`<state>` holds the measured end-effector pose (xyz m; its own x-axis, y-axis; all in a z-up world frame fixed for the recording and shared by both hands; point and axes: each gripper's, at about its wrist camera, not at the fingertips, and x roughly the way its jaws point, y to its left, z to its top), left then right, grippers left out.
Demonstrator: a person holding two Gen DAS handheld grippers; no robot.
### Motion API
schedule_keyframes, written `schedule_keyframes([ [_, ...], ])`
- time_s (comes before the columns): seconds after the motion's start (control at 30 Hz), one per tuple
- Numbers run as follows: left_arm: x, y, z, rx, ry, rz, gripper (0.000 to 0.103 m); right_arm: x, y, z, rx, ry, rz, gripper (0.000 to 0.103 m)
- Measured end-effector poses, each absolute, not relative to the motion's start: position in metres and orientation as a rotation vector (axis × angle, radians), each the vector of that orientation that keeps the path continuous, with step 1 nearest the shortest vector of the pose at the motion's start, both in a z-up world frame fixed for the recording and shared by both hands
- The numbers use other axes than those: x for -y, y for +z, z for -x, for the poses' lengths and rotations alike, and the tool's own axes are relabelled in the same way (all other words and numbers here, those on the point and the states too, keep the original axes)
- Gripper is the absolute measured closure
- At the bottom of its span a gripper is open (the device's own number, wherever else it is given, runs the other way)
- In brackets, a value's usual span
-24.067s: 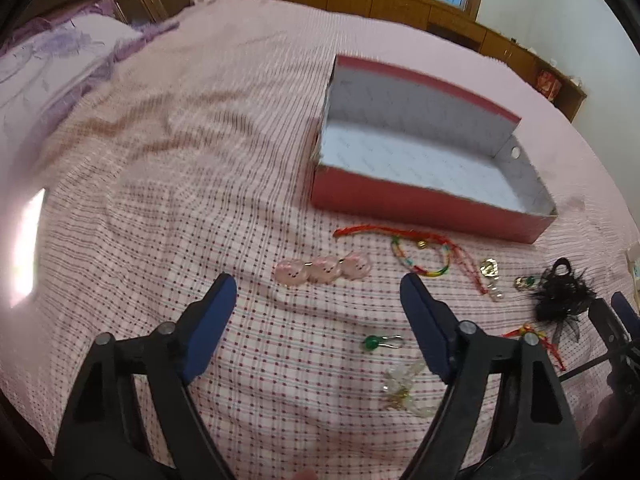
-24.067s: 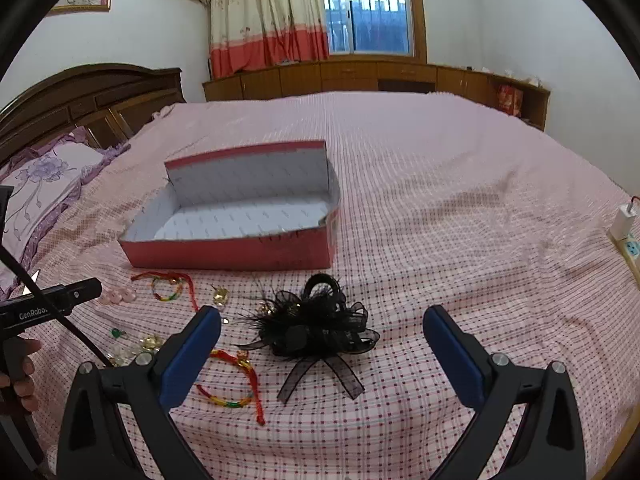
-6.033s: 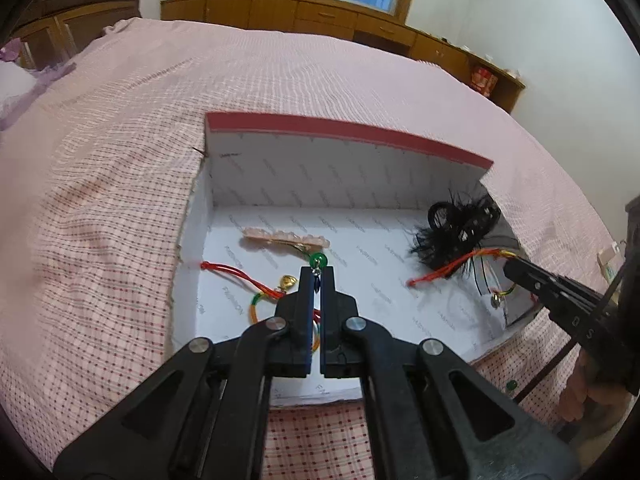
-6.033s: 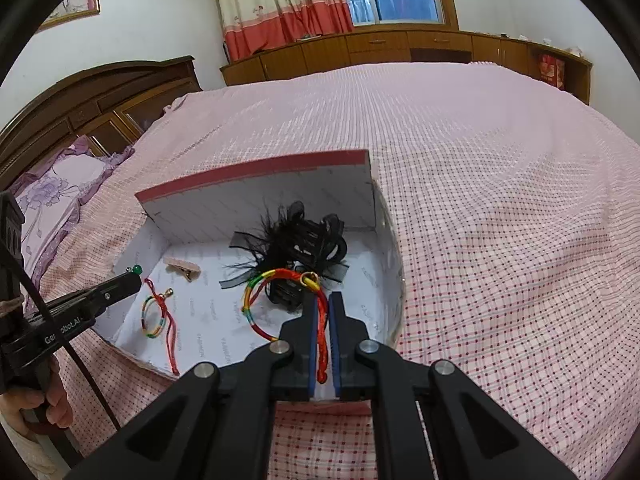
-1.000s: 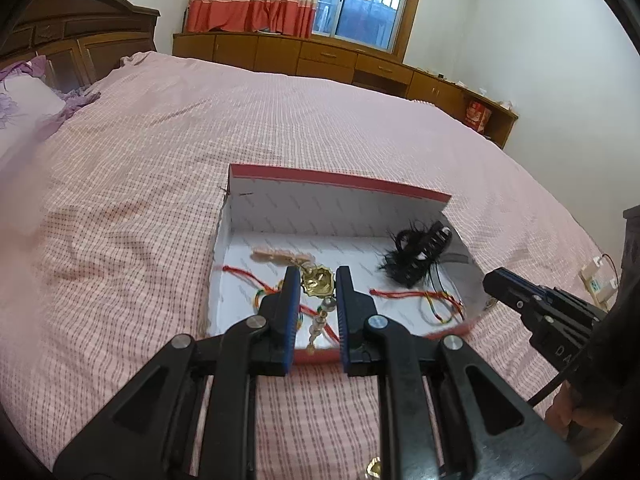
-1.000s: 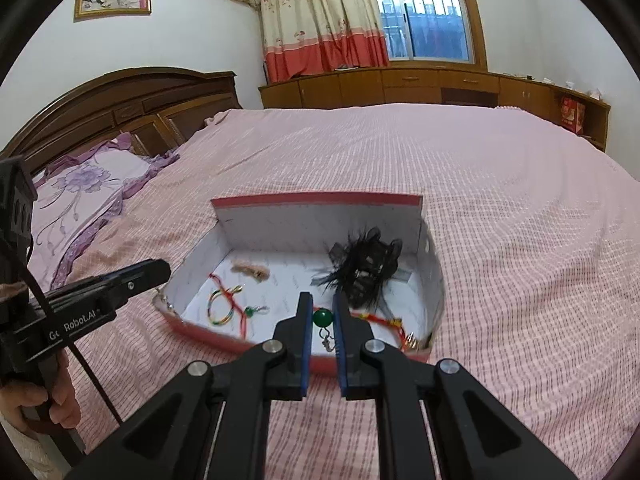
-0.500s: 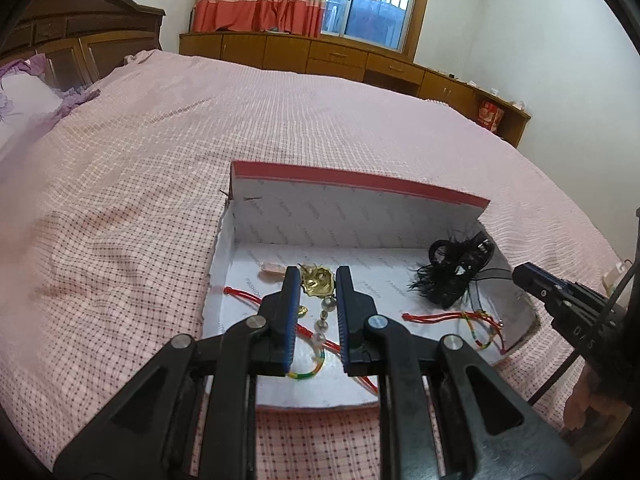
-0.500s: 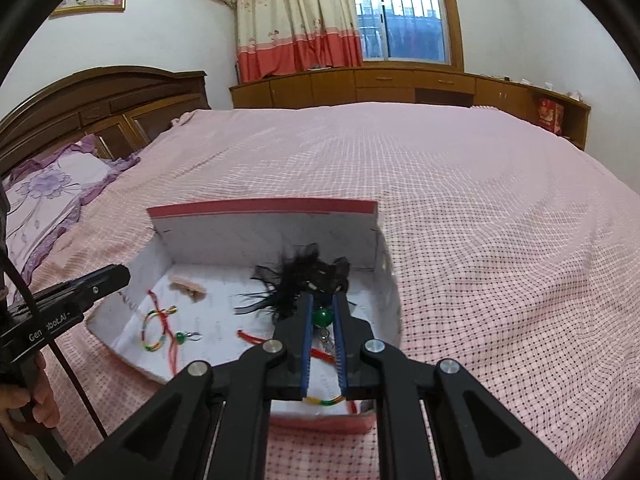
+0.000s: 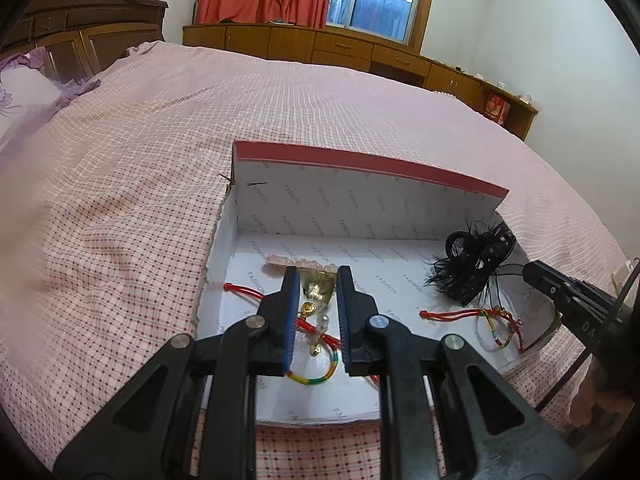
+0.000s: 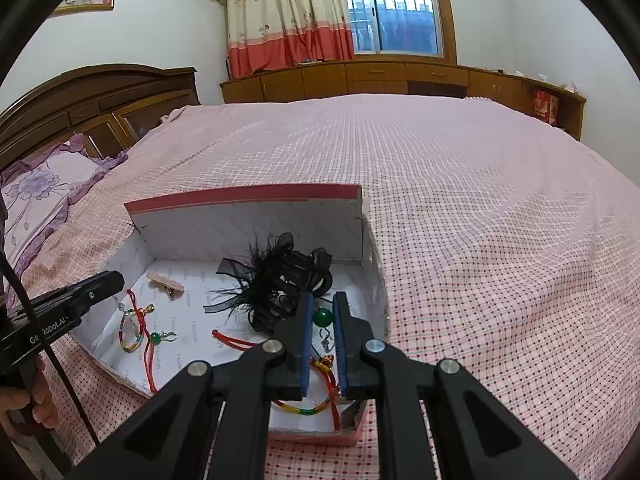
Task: Organize jewelry
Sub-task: 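Lower both held pieces into the shoebox and open both grippers, then withdraw both grippers from the box toward the clear bead bracelet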
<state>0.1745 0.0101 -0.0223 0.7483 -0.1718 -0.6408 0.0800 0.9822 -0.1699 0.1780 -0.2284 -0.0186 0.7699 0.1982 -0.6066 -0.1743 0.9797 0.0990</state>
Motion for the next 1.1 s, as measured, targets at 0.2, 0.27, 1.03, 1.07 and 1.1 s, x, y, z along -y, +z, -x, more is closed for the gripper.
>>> schedule_keyframes([
  [0.2, -0.009, -0.017, -0.169, -0.719, -0.139, 0.132, 0.081, 0.232, -0.013, -0.172, -0.653, 0.205, -0.059, 0.087],
  [0.27, -0.008, -0.013, -0.165, -0.718, -0.142, 0.133, 0.081, 0.234, -0.01, -0.168, -0.65, 0.208, -0.069, 0.086],
  [1.03, -0.021, 0.018, -0.082, -0.803, -0.211, 0.132, 0.08, 0.23, 0.034, -0.074, -0.65, 0.297, -0.125, 0.079],
  [1.07, -0.022, 0.018, -0.077, -0.809, -0.22, 0.131, 0.08, 0.229, 0.034, -0.07, -0.651, 0.297, -0.123, 0.079],
  [1.1, -0.022, 0.018, -0.074, -0.814, -0.226, 0.131, 0.08, 0.228, 0.035, -0.065, -0.653, 0.297, -0.122, 0.079],
])
